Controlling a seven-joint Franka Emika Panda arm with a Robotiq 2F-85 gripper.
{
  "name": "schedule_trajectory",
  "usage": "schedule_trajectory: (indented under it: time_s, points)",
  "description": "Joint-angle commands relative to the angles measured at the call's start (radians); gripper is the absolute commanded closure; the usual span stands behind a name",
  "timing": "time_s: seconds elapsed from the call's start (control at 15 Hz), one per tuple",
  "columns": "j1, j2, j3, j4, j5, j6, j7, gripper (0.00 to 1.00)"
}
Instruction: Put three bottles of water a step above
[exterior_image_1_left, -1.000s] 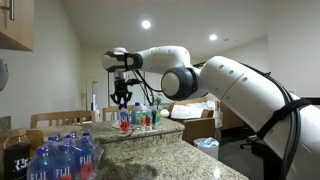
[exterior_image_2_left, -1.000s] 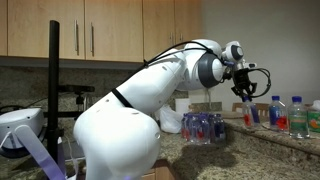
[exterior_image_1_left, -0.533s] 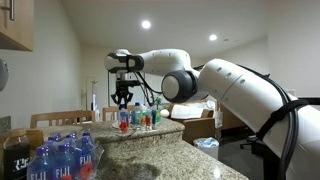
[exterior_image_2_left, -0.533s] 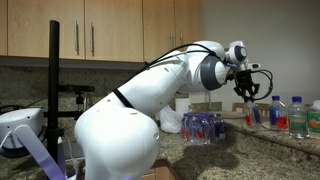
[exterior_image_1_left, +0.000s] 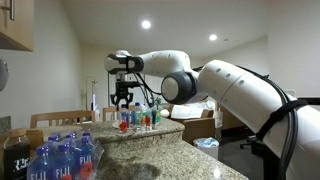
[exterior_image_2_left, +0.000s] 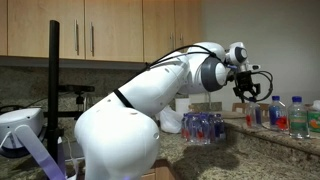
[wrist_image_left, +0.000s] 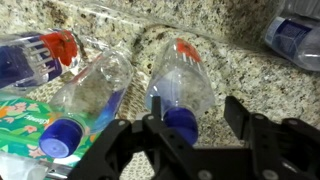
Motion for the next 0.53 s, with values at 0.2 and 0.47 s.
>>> schedule_trajectory:
  time_s: [0.2, 0.47]
  points:
    - [-0.010, 0.009, 0.002, 0.025, 0.016, 0.013, 0.070, 0.00]
    - [-0.002, 0.002, -0.009, 0.040, 0.003, 0.044, 0.123, 0.00]
